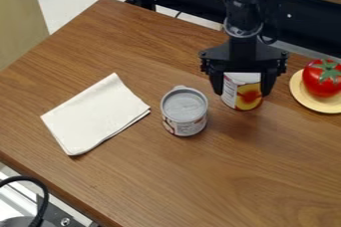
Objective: Moved the can from the bottom right to the top right
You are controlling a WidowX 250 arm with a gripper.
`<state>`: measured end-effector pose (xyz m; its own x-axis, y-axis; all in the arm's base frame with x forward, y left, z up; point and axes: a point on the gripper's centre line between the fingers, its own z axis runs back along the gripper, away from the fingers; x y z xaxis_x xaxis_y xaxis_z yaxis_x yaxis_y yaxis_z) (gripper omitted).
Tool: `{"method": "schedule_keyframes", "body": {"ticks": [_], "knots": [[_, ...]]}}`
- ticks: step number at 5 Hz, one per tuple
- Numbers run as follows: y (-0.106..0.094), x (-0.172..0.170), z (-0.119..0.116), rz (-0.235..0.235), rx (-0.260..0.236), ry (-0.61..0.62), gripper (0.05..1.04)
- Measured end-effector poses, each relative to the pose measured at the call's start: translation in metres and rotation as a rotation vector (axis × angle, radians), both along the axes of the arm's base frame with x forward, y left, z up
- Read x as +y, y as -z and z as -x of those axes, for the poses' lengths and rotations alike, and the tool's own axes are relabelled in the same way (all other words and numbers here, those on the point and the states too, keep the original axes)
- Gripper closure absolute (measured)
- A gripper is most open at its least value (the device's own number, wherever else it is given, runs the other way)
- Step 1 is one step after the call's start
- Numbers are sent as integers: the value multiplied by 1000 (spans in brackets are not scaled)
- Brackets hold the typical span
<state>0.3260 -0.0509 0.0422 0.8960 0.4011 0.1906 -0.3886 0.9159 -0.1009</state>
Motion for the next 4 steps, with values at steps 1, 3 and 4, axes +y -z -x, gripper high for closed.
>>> {"method": "schedule_keyframes", "body": {"ticks": [1, 3, 4], "knots": [[-5, -3, 14, 26, 39, 32, 86], [5, -10, 47, 3, 107, 136, 86], [3, 0, 54, -12, 85, 145, 86]]}}
